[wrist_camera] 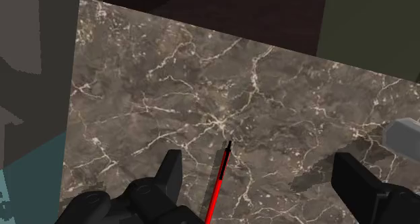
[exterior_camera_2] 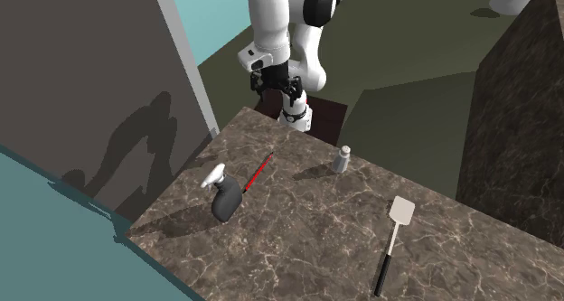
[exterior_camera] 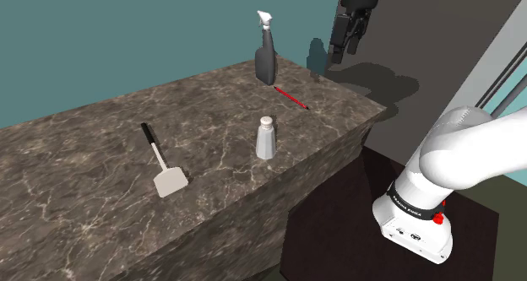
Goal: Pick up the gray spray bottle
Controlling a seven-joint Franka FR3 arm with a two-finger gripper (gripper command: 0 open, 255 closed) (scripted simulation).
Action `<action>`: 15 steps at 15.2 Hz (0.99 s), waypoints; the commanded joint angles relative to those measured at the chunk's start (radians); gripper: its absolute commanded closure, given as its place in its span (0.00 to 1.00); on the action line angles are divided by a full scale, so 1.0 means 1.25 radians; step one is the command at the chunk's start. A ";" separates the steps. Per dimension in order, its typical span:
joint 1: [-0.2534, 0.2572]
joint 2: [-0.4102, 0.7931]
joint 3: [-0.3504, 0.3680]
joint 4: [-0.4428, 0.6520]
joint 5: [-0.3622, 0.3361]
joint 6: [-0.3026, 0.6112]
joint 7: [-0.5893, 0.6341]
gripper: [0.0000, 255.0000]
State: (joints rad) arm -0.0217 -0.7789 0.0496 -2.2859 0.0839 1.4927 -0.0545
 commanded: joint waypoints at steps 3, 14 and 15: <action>-0.006 0.063 0.004 0.048 -0.004 0.019 0.009 0.00; -0.035 0.402 0.022 0.381 -0.038 0.045 0.066 0.00; -0.037 0.434 0.023 0.418 -0.043 0.041 0.072 0.00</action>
State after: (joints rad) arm -0.0653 -0.2795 0.0765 -1.8122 0.0359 1.5475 0.0276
